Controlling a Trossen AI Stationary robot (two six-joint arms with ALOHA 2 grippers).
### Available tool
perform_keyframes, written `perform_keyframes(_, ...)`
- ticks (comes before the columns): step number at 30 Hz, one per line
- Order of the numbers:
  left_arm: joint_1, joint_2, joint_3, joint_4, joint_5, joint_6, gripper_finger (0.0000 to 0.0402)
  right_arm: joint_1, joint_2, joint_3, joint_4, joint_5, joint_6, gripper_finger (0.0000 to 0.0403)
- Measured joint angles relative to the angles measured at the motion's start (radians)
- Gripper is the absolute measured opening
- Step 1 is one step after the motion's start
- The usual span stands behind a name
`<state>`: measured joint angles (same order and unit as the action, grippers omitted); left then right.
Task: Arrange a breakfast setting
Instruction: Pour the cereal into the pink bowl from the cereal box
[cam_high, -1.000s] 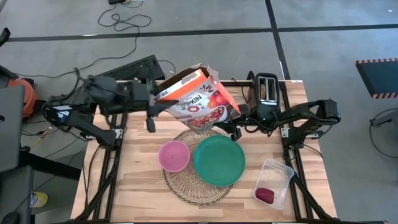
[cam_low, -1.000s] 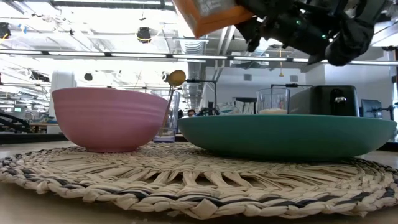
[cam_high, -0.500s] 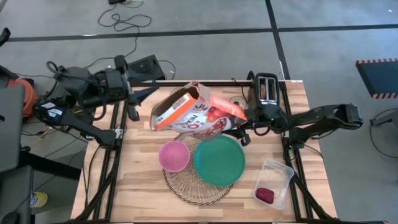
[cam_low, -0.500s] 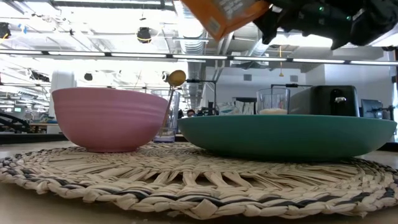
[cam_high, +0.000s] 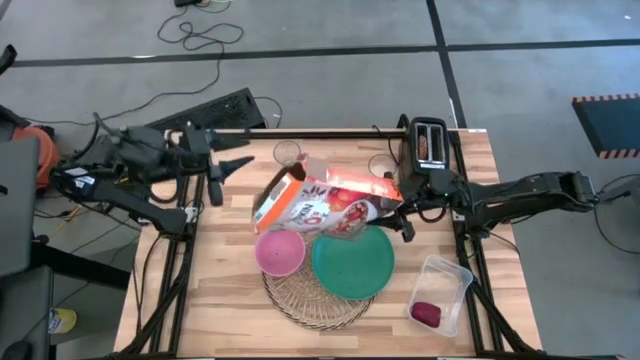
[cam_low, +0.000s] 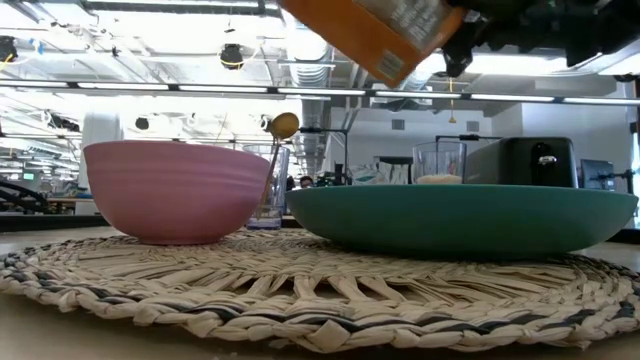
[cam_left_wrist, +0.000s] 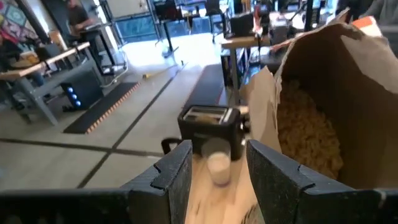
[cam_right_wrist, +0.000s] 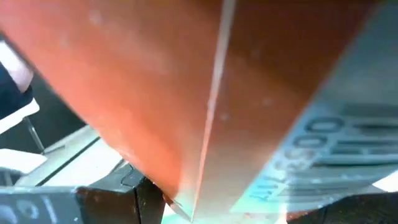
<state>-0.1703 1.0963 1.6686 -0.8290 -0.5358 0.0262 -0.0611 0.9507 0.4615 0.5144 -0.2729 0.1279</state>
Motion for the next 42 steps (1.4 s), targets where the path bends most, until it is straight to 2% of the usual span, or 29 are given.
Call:
perform_keyframes(6, -0.056, -0.160, -0.253, 0.133, -0.077, -0.079, 0.0142, 0.051, -0.063, 0.000, -0.111, 0.057, 0.006, 0.0263)
perform_keyframes(10, -0.092, -0.268, -0.428, 0.243, -0.082, -0.126, 0.0142, 0.091, -0.076, 0.000, -0.154, 0.082, 0.009, 0.0263)
perform_keyframes(17, -0.143, -0.351, -0.609, 0.303, -0.082, -0.194, 0.0142, 0.147, -0.076, 0.000, -0.247, 0.137, 0.048, 0.0263)
perform_keyframes(23, -0.178, -0.365, -0.646, 0.298, -0.119, -0.231, 0.0142, 0.196, -0.109, 0.000, -0.370, 0.233, 0.068, 0.0263)
perform_keyframes(31, -0.204, -0.364, -0.647, 0.302, -0.133, -0.231, 0.0142, 0.238, -0.155, -0.001, -0.515, 0.293, 0.125, 0.0262)
perform_keyframes(42, -0.206, -0.363, -0.648, 0.305, -0.134, -0.234, 0.0142, 0.284, -0.153, -0.001, -0.522, 0.339, 0.137, 0.0260)
